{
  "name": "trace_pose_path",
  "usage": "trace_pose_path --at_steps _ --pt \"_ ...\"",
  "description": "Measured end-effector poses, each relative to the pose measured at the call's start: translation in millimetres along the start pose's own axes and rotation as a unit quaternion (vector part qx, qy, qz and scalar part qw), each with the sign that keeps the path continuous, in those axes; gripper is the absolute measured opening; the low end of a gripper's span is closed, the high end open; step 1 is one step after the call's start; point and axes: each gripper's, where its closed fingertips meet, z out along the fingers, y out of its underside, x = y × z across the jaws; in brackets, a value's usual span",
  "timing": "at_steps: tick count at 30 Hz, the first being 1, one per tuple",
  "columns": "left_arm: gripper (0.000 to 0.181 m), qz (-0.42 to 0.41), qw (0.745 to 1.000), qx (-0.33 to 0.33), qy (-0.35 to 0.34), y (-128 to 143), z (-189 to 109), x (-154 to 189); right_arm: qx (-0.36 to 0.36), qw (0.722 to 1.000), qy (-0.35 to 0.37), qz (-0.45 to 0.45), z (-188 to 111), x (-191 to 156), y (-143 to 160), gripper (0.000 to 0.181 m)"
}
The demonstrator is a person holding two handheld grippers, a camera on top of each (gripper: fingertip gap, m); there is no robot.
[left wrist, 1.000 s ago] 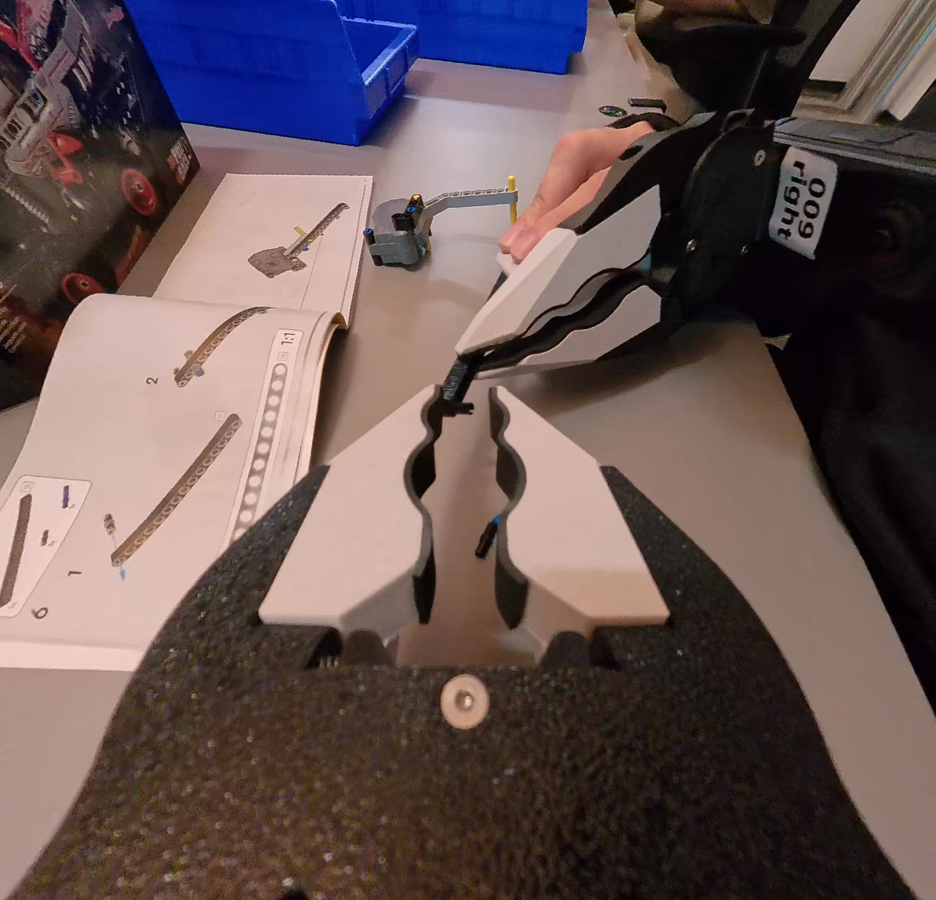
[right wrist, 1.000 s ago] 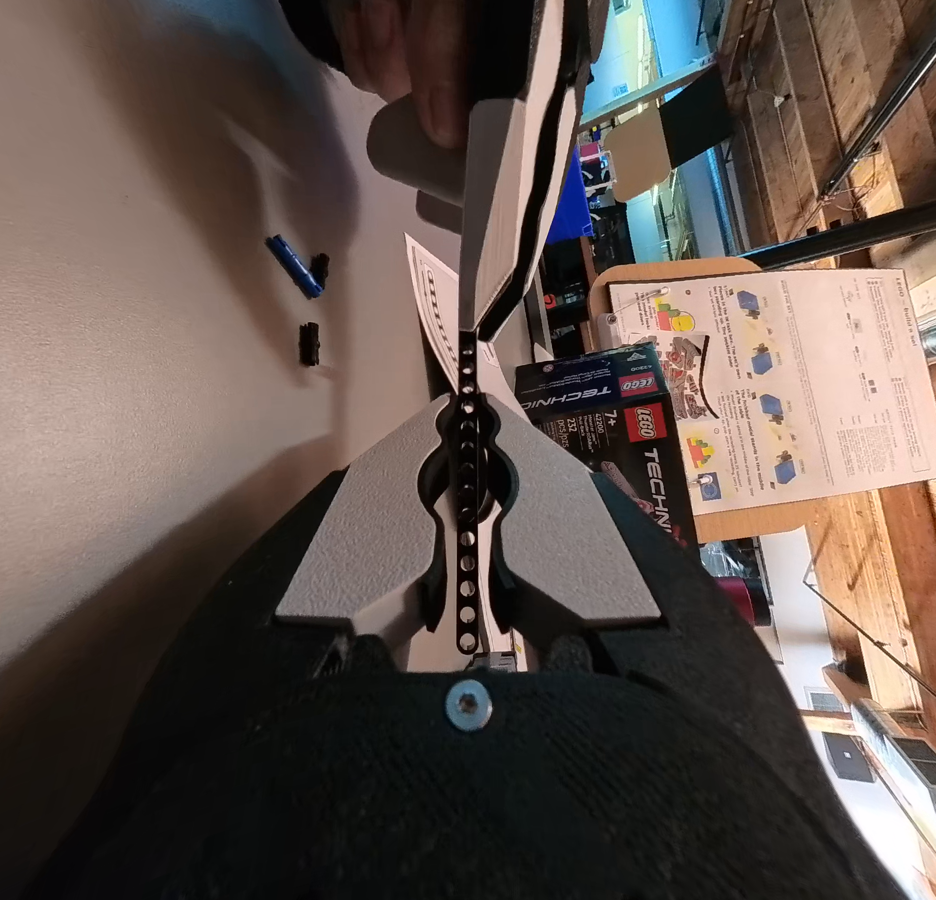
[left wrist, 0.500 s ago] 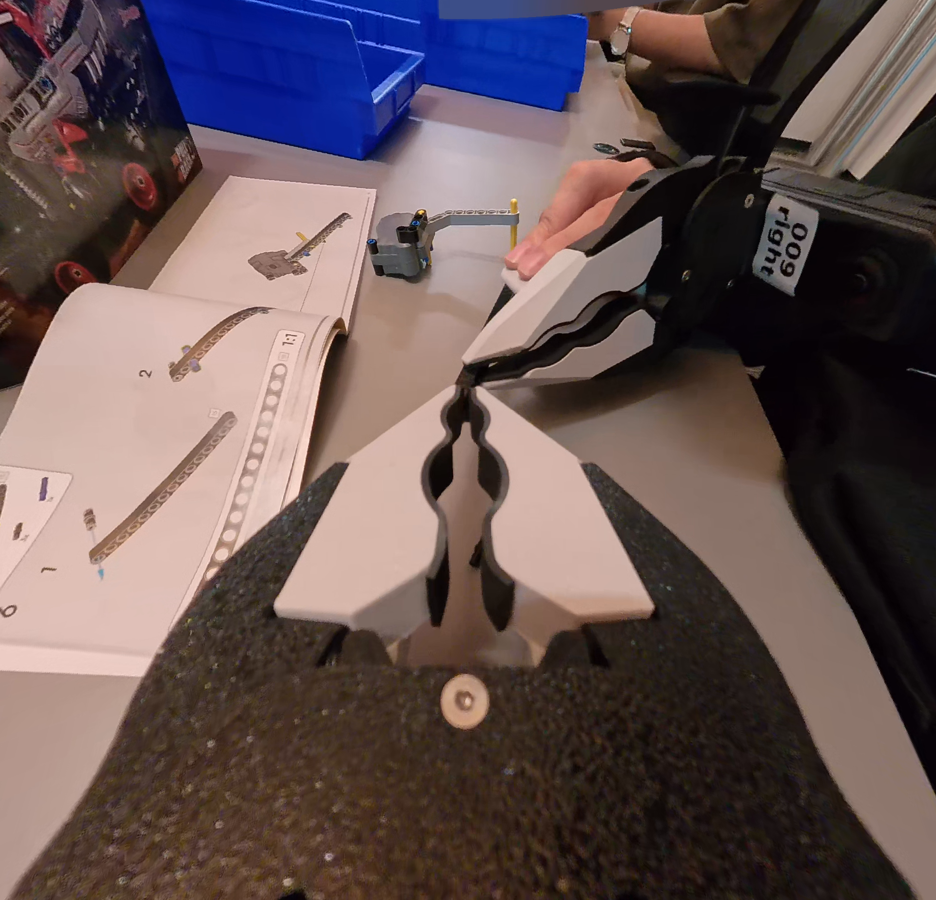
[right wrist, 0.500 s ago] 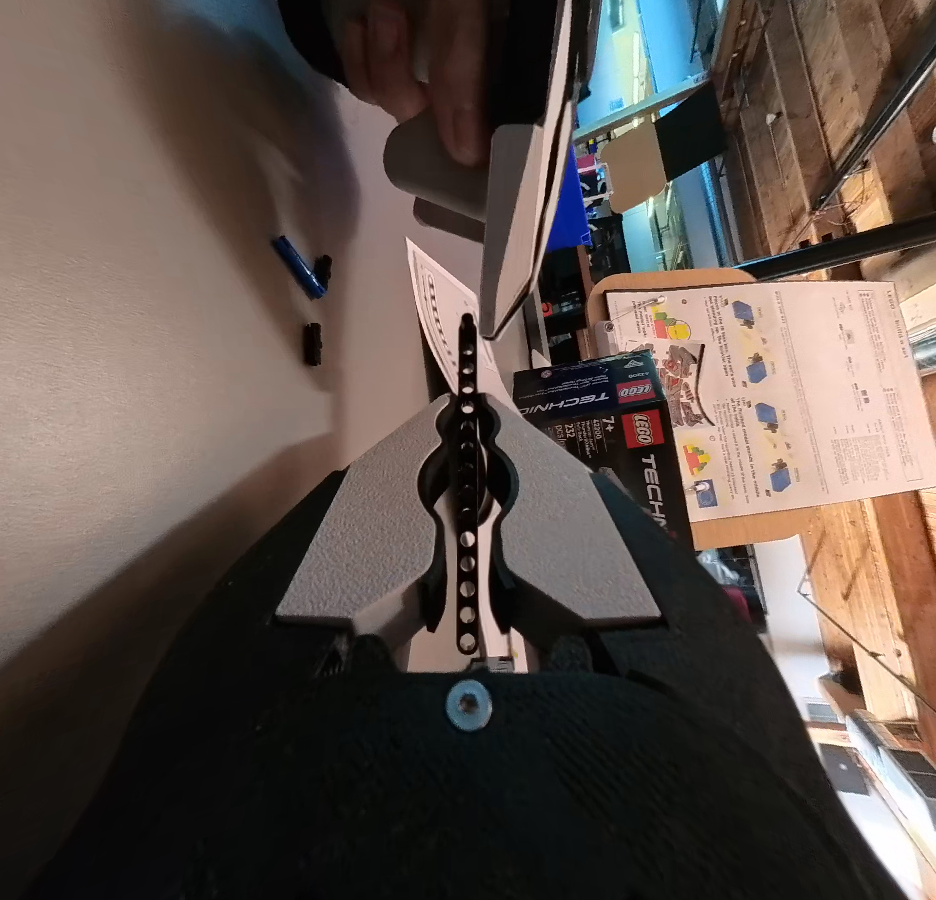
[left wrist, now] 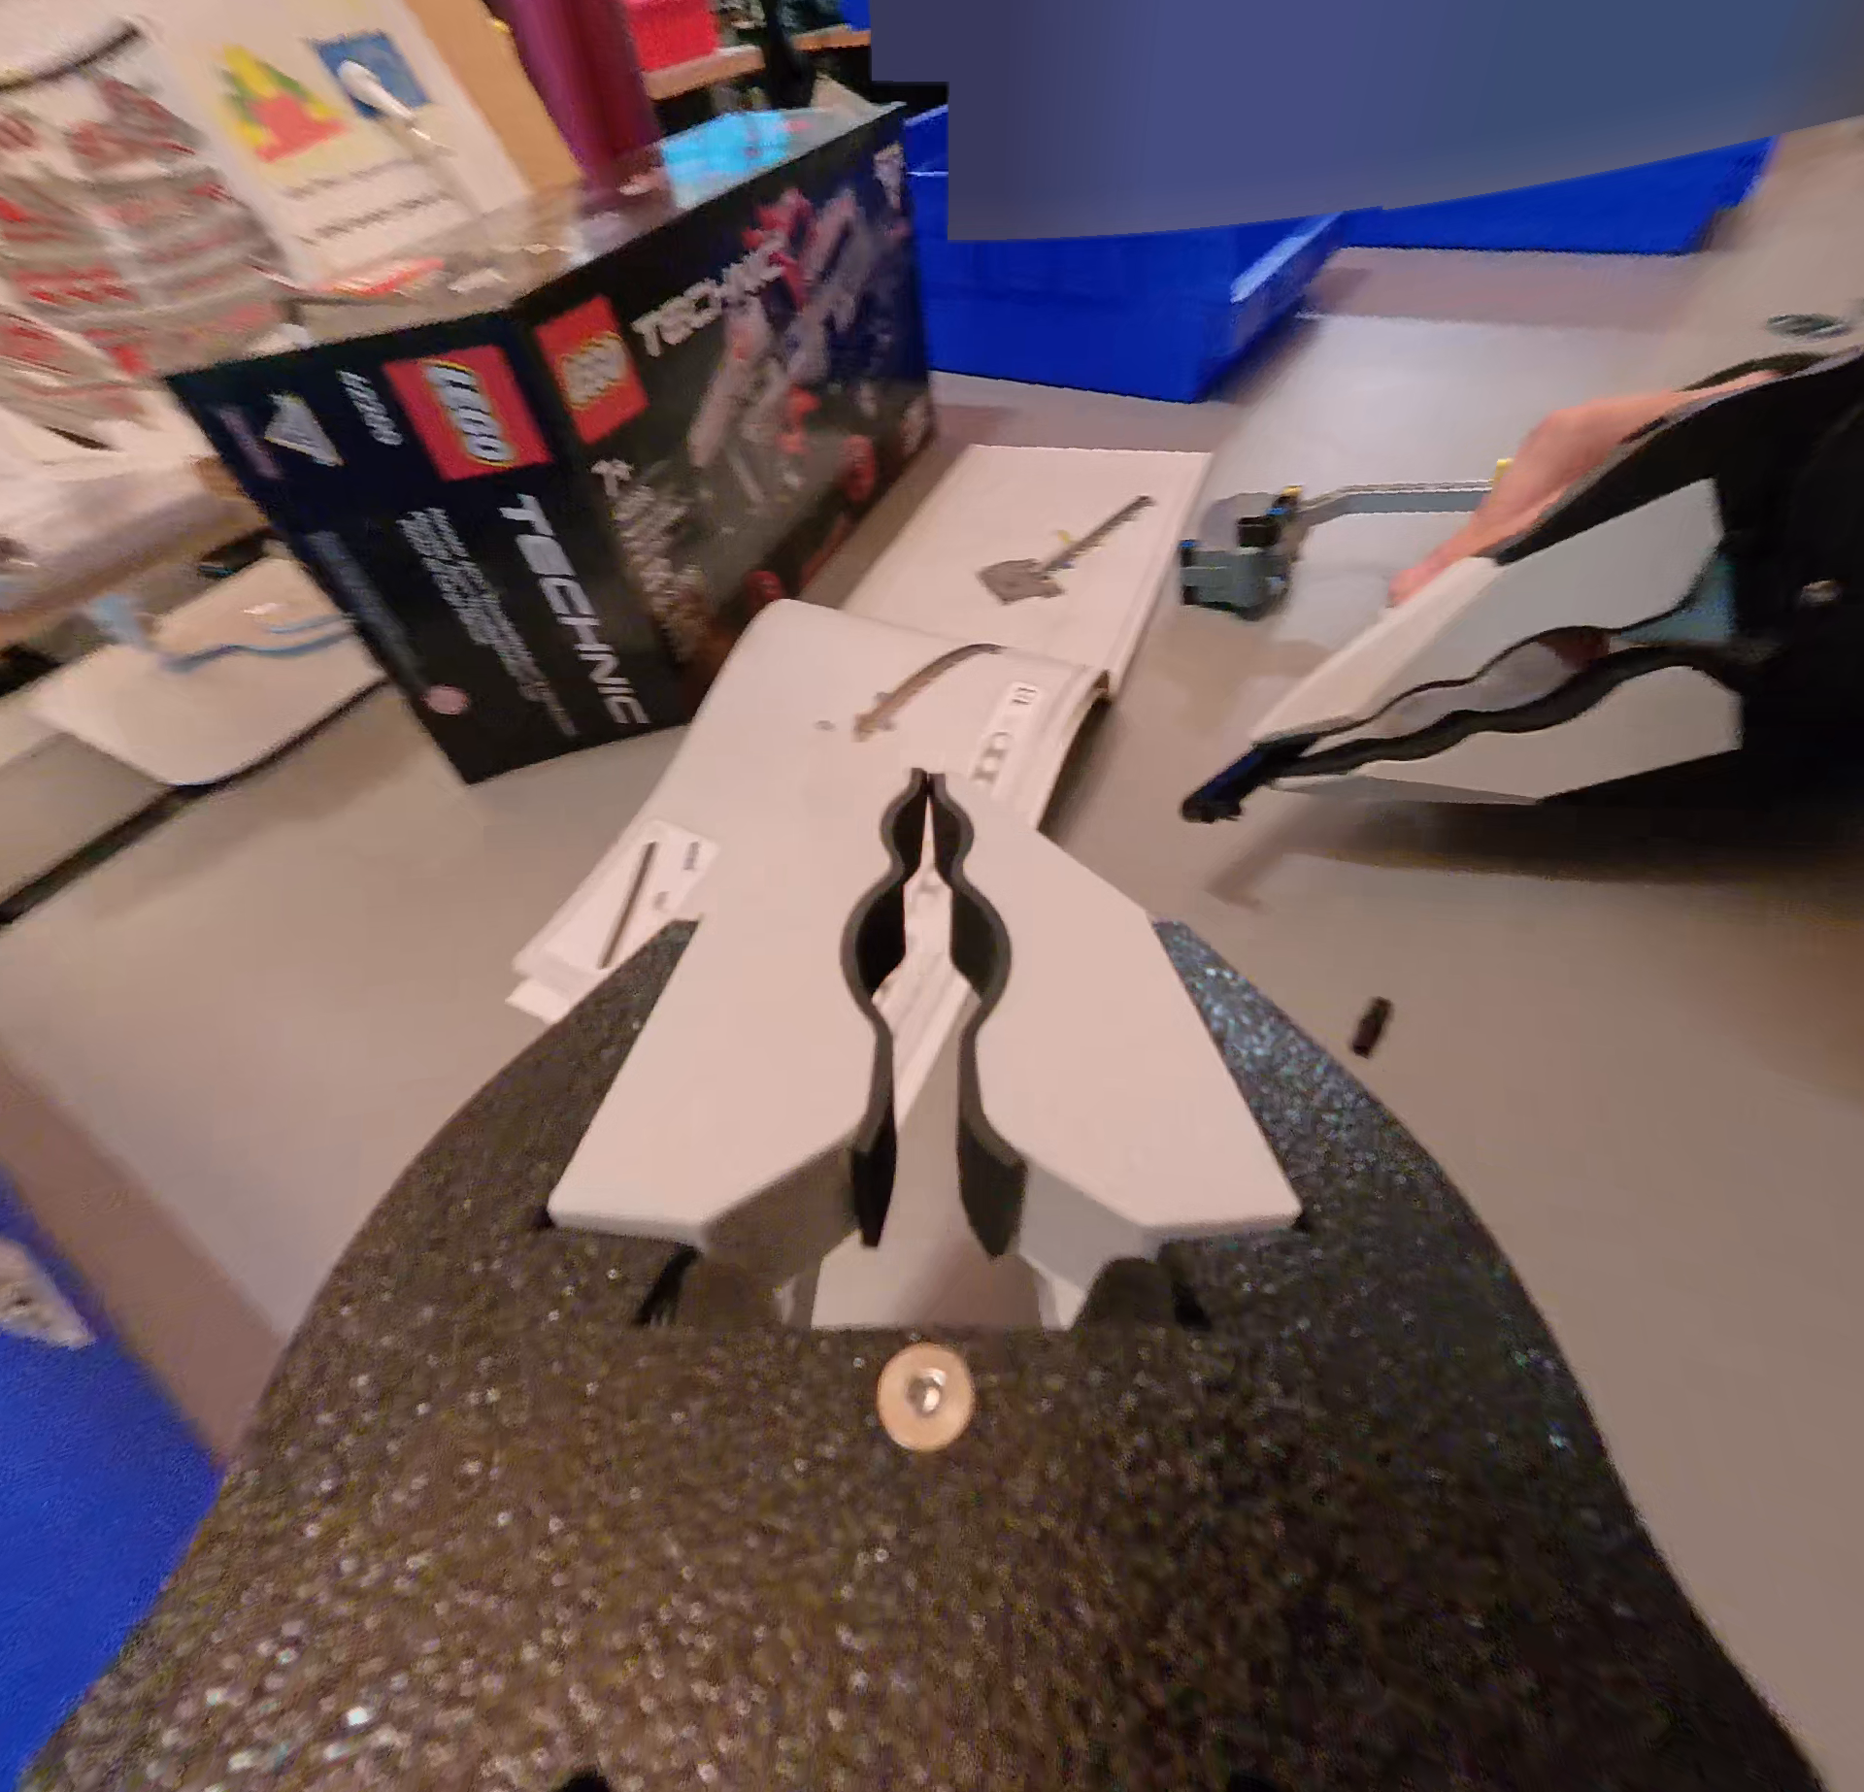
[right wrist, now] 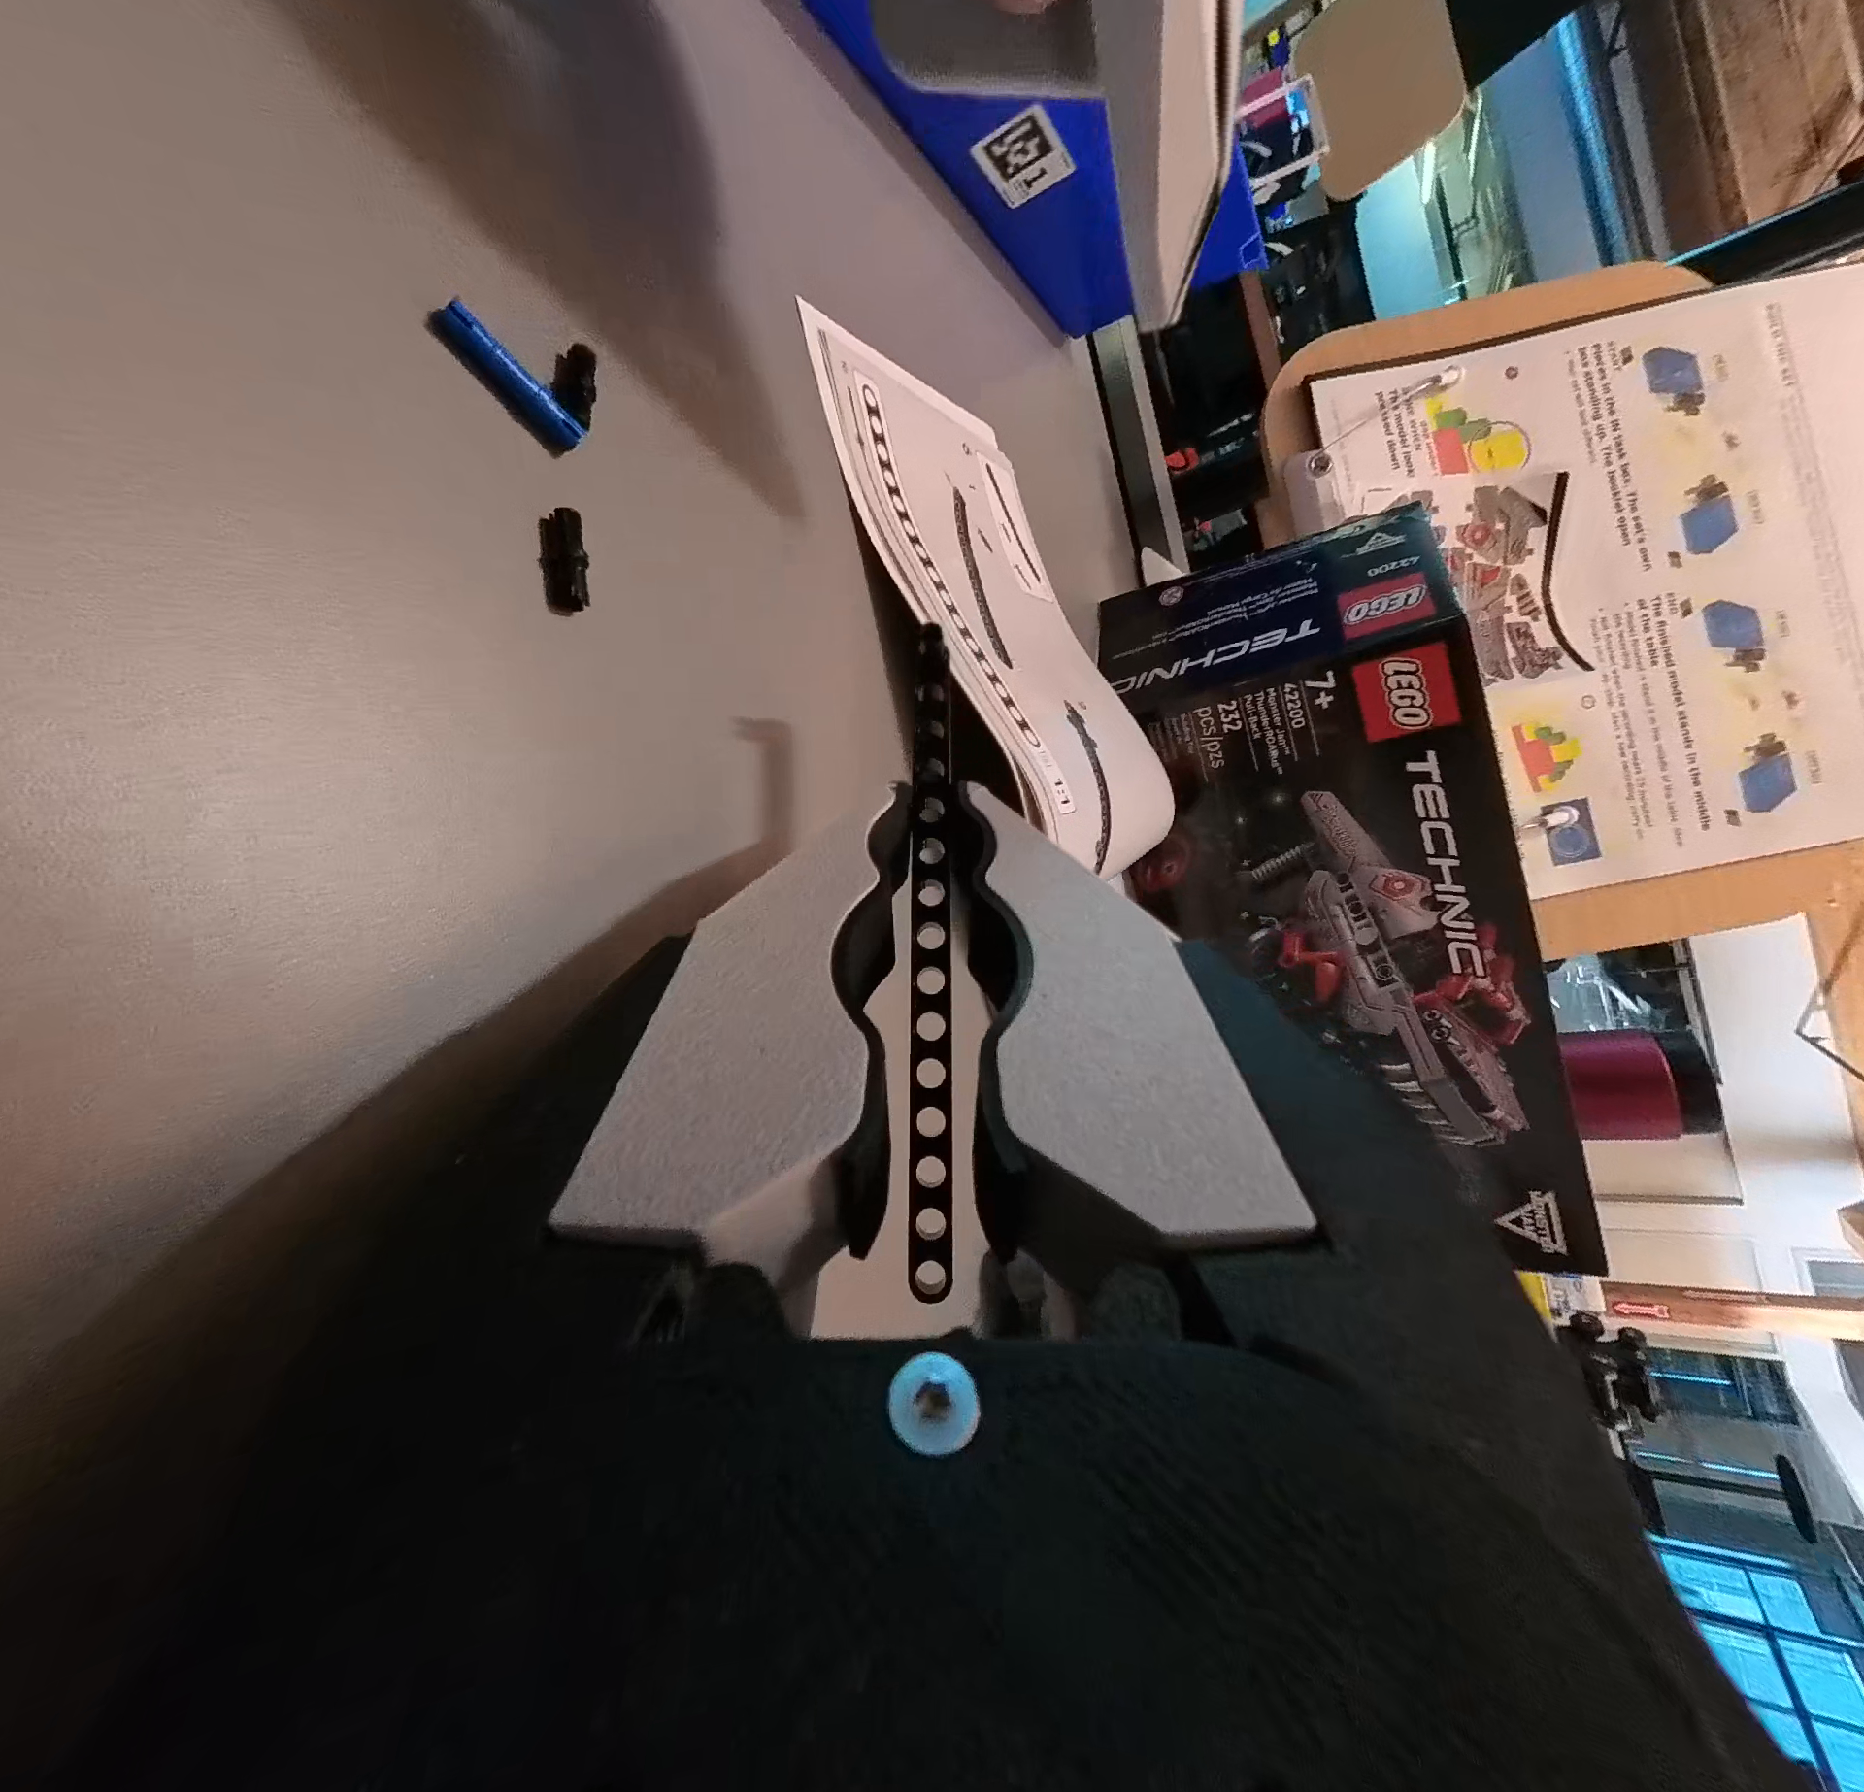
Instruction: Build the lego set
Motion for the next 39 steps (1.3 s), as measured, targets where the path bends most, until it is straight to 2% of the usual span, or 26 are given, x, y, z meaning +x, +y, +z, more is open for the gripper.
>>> trace_pose_path --at_steps 10,16,20,39 --pt "0.0 0.131 0.989 -0.04 -0.059 10.6 3.8 -7.5 -0.006 0.999 -0.029 0.043 -0.5 -8.9 9.3 0.005" --pt "0.0 0.24 0.965 -0.071 -0.082 17.4 7.9 -5.7 -0.003 0.997 -0.045 0.062 -0.6 -14.2 9.0 0.005" --pt "0.0 0.297 0.948 -0.067 -0.089 16.5 9.5 -2.0 -0.001 0.995 -0.058 0.078 -0.3 -18.1 9.4 0.005" --pt "0.0 0.318 0.943 -0.049 -0.08 25.5 9.1 -7.4 -0.008 0.992 -0.08 0.096 9.0 -20.3 10.5 0.005"
